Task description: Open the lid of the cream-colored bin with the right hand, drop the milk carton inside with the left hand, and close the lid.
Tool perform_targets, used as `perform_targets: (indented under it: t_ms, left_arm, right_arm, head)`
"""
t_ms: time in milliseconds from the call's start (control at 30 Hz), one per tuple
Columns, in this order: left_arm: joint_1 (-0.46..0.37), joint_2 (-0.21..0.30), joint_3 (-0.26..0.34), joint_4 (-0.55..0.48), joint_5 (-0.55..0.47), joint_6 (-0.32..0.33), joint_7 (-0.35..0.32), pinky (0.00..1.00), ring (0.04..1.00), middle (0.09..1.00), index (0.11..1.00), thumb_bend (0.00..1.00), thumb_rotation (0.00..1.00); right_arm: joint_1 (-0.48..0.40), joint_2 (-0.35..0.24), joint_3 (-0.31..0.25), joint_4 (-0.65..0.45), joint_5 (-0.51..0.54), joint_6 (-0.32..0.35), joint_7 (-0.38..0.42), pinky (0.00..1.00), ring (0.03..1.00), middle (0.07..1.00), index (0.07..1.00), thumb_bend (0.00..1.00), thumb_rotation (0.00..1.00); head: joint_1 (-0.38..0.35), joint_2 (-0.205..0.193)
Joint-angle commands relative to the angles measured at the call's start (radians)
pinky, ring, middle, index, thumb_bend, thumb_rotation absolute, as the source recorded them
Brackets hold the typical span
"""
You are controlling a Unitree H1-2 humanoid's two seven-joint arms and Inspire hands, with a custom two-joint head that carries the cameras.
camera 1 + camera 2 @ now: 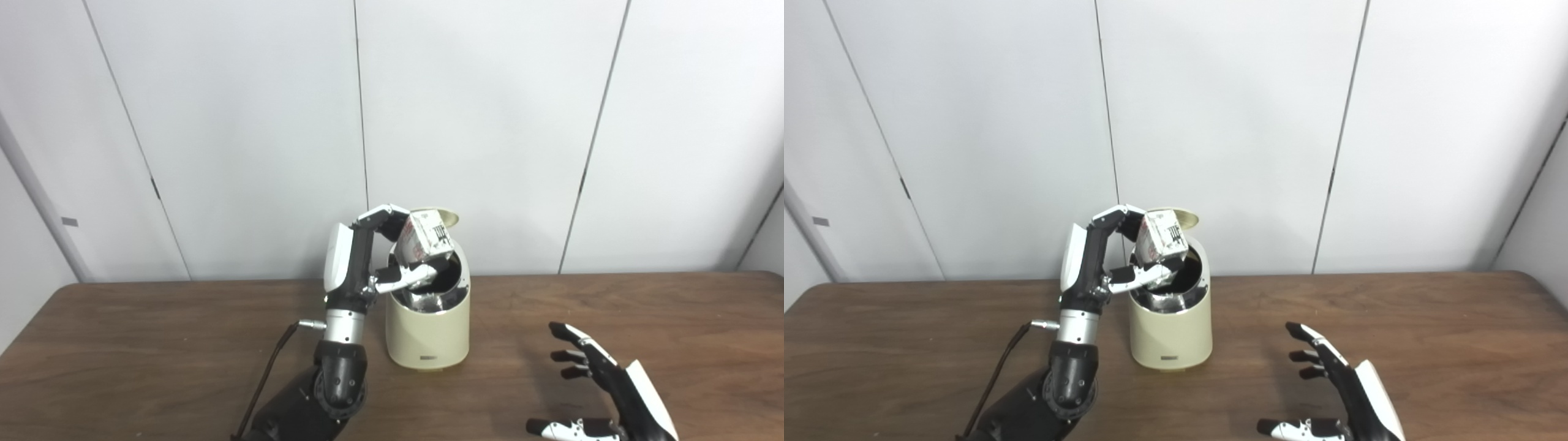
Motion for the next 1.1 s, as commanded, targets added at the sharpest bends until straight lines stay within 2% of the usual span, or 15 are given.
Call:
perform_targets:
  t_ms: [0, 433, 700, 867, 900, 933, 967, 1067]
  left_arm:
    - [-0.059, 0.002, 0.013, -0.013, -0.01, -0.032, -0.004, 0.49, 0.462, 0.481, 0.5, 0.5, 0.0]
    - [-0.023, -0.013, 0.053, -0.014, -0.031, -0.032, -0.083, 0.48, 0.46, 0.484, 0.496, 0.5, 0.0]
    - [0.003, -0.033, 0.055, -0.013, -0.028, -0.032, -0.123, 0.48, 0.461, 0.487, 0.494, 0.5, 0.0]
    - [0.015, -0.032, 0.063, -0.006, -0.031, -0.032, -0.183, 0.51, 0.475, 0.497, 0.486, 0.5, 0.0]
    - [0.014, -0.03, 0.063, -0.001, -0.025, -0.032, -0.193, 0.53, 0.563, 0.51, 0.48, 0.52, 0.0]
    - [0.014, -0.028, 0.061, 0.004, -0.016, -0.032, -0.194, 0.55, 0.611, 0.584, 0.488, 0.52, 0.03]
    - [0.013, -0.027, 0.061, 0.007, -0.01, -0.032, -0.193, 0.56, 0.643, 0.633, 0.493, 0.52, 0.05]
    - [0.013, -0.025, 0.062, 0.011, 0.003, -0.032, -0.19, 0.58, 0.678, 0.679, 0.497, 0.52, 0.06]
  right_arm:
    - [-0.017, -0.005, -0.003, -0.036, 0.002, -0.012, -0.004, 0.66, 0.752, 0.865, 0.857, 0.71, 0.12]
    - [-0.015, -0.002, -0.004, -0.033, 0.016, -0.019, -0.008, 0.66, 0.758, 0.868, 0.854, 0.71, 0.1]
    - [-0.014, 0.002, -0.003, -0.043, 0.016, -0.012, -0.006, 0.66, 0.758, 0.87, 0.857, 0.71, 0.11]
    - [-0.015, -0.003, -0.009, -0.032, 0.03, -0.027, -0.008, 0.65, 0.761, 0.872, 0.856, 0.71, 0.11]
    - [-0.015, -0.003, -0.009, -0.033, 0.031, -0.026, -0.007, 0.65, 0.759, 0.872, 0.854, 0.71, 0.12]
    - [-0.016, -0.003, -0.009, -0.034, 0.032, -0.024, -0.006, 0.65, 0.759, 0.873, 0.853, 0.71, 0.12]
    - [-0.016, -0.003, -0.009, -0.037, 0.033, -0.022, -0.005, 0.65, 0.76, 0.873, 0.853, 0.71, 0.12]
    - [-0.017, -0.003, -0.009, -0.038, 0.036, -0.02, -0.003, 0.65, 0.76, 0.872, 0.852, 0.72, 0.12]
  head:
    - [-0.001, 0.001]
    - [0.001, 0.016]
    - [-0.002, 0.023]
    - [-0.001, 0.03]
    - [-0.001, 0.029]
    - [-0.001, 0.029]
    - [-0.001, 0.032]
    - [0.002, 0.033]
